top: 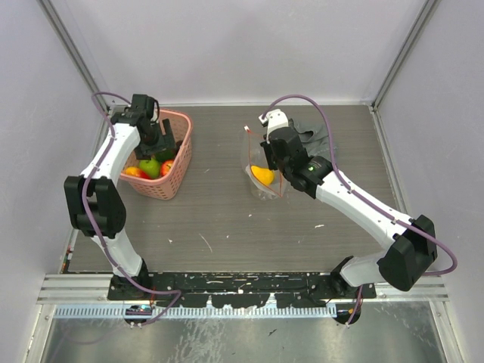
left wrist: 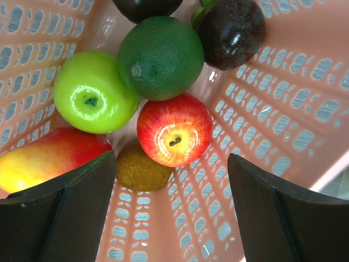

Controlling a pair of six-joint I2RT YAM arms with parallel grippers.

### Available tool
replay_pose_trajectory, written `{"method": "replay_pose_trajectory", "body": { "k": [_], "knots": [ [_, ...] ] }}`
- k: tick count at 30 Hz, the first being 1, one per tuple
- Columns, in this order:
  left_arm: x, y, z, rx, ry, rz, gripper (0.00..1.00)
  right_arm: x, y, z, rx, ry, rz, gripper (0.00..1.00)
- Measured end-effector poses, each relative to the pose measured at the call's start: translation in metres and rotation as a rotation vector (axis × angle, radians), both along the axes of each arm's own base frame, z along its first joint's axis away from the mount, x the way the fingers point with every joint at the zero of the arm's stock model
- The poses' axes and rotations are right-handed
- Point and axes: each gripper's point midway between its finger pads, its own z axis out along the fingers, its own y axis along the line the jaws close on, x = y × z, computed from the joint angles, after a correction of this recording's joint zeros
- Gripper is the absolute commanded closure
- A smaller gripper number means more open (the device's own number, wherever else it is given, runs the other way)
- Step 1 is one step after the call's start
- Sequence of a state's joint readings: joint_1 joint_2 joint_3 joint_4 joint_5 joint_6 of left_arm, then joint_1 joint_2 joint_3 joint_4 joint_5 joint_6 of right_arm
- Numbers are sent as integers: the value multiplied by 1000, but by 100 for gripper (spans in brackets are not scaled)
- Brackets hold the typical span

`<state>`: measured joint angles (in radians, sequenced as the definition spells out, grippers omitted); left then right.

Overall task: Place the food in the zip-top bag and seal the zipper
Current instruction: Pick up the fake fruit from the bin.

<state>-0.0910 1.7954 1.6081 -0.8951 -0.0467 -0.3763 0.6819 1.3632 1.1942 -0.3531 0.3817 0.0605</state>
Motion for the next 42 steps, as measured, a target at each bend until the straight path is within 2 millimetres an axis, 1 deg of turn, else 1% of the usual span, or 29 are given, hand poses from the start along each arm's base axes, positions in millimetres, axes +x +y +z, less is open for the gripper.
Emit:
{"method": "replay_pose_trajectory", "body": {
  "k": [14, 20, 24, 27, 31, 37, 39, 42],
  "knots": [
    [4, -9, -53, -44, 124, 13, 16, -1, 5, -1, 14, 6, 28, 96],
    [3, -13, -62, -64, 151, 20, 16, -1, 6, -1, 20, 6, 35, 96],
    [3, -15, -75, -77, 183, 25, 16, -1, 7, -1, 22, 5, 36, 96],
    [3, -16, -77, -79, 197, 24, 18, 0, 8, -1, 26, 2, 39, 96],
    [3, -16, -78, -80, 208, 23, 28, 0, 9, 0, 33, -1, 44, 96],
    [2, -17, -76, -84, 205, 17, 55, 0, 11, 0, 38, -1, 51, 96],
    [2, -17, -75, -84, 202, 17, 59, 0, 11, -1, 39, 1, 53, 96],
    [1, -17, -72, -84, 191, 17, 62, 0, 11, -1, 39, 0, 53, 96]
  ]
}}
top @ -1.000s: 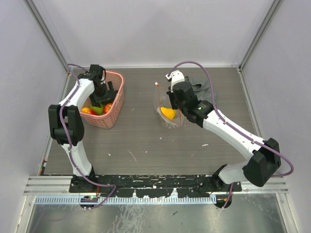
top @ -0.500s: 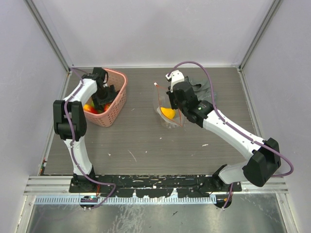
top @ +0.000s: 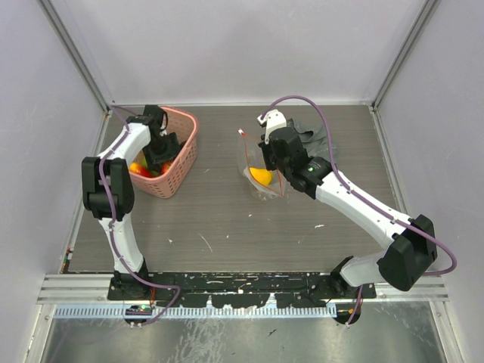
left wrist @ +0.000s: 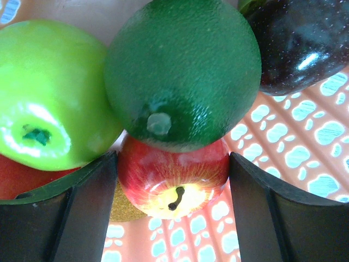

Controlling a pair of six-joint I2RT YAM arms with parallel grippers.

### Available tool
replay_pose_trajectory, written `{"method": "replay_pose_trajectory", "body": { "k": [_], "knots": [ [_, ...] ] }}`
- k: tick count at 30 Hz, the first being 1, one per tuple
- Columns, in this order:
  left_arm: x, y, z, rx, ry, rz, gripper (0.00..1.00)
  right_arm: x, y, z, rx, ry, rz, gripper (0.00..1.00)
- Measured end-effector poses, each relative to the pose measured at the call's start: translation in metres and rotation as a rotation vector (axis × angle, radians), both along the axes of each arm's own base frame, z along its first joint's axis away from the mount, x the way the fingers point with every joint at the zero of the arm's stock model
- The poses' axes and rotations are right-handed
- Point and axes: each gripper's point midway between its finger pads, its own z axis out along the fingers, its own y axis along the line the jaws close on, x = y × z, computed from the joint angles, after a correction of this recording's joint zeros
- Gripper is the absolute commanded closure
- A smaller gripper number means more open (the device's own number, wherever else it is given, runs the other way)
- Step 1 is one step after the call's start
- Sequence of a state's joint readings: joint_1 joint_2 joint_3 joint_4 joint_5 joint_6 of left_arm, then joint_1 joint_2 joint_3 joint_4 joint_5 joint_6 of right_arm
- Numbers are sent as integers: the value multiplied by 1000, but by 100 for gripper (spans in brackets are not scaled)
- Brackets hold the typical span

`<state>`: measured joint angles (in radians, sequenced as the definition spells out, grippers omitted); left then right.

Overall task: Place the food in the zip-top bag and seal the zipper
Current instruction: Pick up the fake fruit from the bin.

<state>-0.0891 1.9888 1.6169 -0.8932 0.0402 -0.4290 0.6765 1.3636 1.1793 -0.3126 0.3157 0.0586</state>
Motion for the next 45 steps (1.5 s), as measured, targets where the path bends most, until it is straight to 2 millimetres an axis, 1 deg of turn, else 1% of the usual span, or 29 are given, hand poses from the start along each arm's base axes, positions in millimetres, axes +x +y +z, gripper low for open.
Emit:
{"method": "replay_pose_trajectory", "body": {
  "k": [3, 6, 13, 15, 22, 27, 30, 32, 38, 41, 45],
  "knots": [
    [-2, 2, 8, 6, -19, 3, 64, 0, 0, 0, 1, 0, 0, 96],
    [-4, 4, 24, 15, -61, 8, 64, 0, 0, 1, 3, -2, -1, 96],
    [-3, 11, 83, 34, -233, 30, 65, 0, 1, 0, 10, 2, 1, 95],
    [-4, 13, 95, 38, -274, 38, 65, -1, 2, 0, 14, 4, 2, 96],
    [-18, 16, 125, 28, -395, 67, 66, 1, 4, 0, 20, 19, -2, 96],
    [-27, 10, 150, -12, -486, 65, 66, 1, 4, 5, 21, 20, -7, 97],
    [-32, 2, 166, -42, -538, 54, 66, 2, 2, 11, 18, 15, -19, 98],
    [-36, -8, 177, -69, -578, 27, 66, 3, 0, 17, 16, 8, -29, 98],
    [-51, -38, 197, -154, -658, -53, 66, 3, 0, 24, 28, 1, -46, 98],
    [-60, -58, 211, -209, -703, -102, 66, 2, 1, 23, 31, 9, -49, 99],
    [-73, -96, 231, -308, -785, -195, 67, -3, 3, 19, 33, 27, -49, 99]
  ]
}}
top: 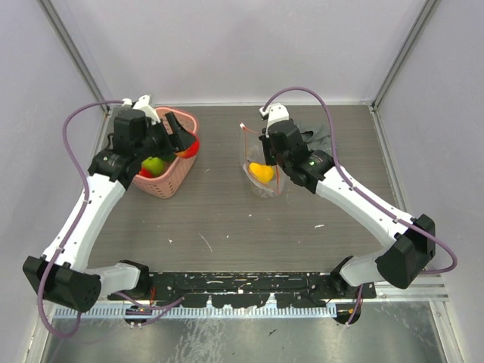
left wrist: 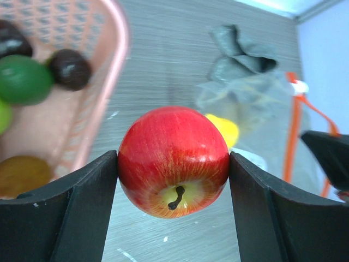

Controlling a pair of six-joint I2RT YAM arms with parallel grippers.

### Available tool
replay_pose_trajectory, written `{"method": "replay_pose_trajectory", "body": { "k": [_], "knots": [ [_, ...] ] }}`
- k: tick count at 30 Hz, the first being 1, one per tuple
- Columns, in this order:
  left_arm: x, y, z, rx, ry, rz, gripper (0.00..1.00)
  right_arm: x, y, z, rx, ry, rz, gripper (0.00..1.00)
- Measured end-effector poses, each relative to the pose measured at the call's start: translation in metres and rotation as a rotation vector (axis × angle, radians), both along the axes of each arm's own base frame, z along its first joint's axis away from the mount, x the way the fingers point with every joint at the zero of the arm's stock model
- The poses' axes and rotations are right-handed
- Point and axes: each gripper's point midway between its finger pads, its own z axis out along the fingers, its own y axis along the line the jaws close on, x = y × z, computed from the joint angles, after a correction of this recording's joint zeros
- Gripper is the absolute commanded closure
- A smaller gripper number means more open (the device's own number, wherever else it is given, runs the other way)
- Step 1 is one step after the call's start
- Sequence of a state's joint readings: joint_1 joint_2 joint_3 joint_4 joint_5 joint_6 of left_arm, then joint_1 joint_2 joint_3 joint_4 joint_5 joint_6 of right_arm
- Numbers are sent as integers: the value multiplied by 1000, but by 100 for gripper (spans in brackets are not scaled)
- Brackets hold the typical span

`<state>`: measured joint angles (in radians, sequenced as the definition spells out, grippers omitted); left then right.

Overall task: Place the food in the zip-top bag and seal the zipper
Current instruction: Pick up the fake fruit from the bin, then place the fake fruit in the zipper food storage bag.

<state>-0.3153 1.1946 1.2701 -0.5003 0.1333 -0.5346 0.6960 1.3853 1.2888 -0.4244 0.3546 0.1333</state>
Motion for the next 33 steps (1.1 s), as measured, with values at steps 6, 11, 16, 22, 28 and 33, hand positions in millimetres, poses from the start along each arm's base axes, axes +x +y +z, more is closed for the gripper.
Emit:
{"method": "replay_pose_trajectory", "body": {
  "k": [6, 11, 16, 22, 28, 33],
  "knots": [
    [-18, -51, 20, -98, -78, -144, 69, -5, 9, 0, 12, 12, 10, 99],
    [-25, -82, 31, -166, -142, -215, 71, -7, 15, -3, 22, 25, 15, 99],
    [-32, -105, 32, -221, -176, -263, 72, -9, 20, -7, 34, 40, 20, 99],
    [-38, -131, 43, -285, -223, -305, 72, -10, 23, -7, 55, 49, 20, 99],
    [-32, -143, 23, -268, -192, -286, 72, -10, 24, -7, 67, 54, 16, 99],
    [-24, -142, -11, -195, -129, -231, 67, -12, 27, -7, 81, 63, 28, 99]
  ]
}}
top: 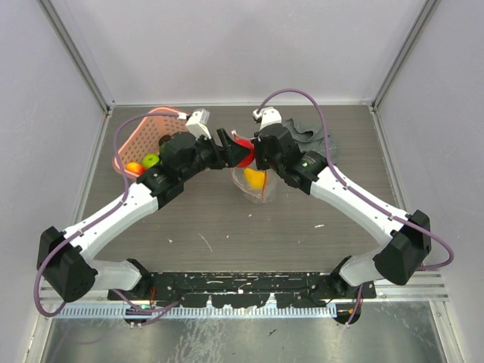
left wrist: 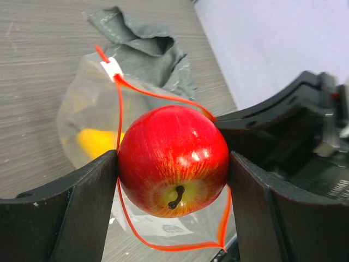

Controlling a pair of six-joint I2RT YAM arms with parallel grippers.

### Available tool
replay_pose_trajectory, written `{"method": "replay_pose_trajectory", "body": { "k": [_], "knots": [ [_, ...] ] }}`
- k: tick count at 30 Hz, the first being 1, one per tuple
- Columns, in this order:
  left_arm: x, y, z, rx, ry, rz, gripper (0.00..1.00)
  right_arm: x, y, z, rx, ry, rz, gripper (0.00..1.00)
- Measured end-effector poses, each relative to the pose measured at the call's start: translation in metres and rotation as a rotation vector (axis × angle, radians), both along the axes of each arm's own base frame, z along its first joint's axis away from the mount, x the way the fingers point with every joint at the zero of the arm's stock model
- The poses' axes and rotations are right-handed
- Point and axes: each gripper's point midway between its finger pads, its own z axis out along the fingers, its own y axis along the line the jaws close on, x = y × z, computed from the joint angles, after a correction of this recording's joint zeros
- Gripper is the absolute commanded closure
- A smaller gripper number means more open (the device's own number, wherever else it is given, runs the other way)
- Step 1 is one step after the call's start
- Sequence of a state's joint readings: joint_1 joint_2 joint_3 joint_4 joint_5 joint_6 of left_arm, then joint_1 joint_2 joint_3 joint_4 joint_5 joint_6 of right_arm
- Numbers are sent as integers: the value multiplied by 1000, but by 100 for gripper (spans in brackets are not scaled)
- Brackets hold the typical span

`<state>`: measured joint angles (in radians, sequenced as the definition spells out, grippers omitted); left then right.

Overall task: Place the food in the zip-top bag and seal the zipper
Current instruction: Place the fake fruit in the zipper food storage bag.

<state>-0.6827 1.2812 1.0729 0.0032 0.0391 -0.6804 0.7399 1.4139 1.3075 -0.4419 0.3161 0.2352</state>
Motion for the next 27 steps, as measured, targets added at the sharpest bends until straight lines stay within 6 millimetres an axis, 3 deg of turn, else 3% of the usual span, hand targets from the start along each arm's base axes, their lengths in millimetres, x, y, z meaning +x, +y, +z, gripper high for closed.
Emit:
{"method": "replay_pose_trajectory", "body": {
  "k": [7, 10, 14, 27],
  "knots": [
    [9, 4, -41, 161, 54, 44, 59, -1, 3, -1, 8, 8, 11, 99],
    [9, 3, -51, 212, 62, 48, 51, 0, 6, -3, 8, 15, 17, 99],
    [5, 0, -52, 248, 50, 40, 39, 0, 7, -5, 9, 20, 21, 99],
    [5, 2, -51, 284, 33, 49, 19, -1, 10, -7, 17, 30, 35, 98]
  ]
}}
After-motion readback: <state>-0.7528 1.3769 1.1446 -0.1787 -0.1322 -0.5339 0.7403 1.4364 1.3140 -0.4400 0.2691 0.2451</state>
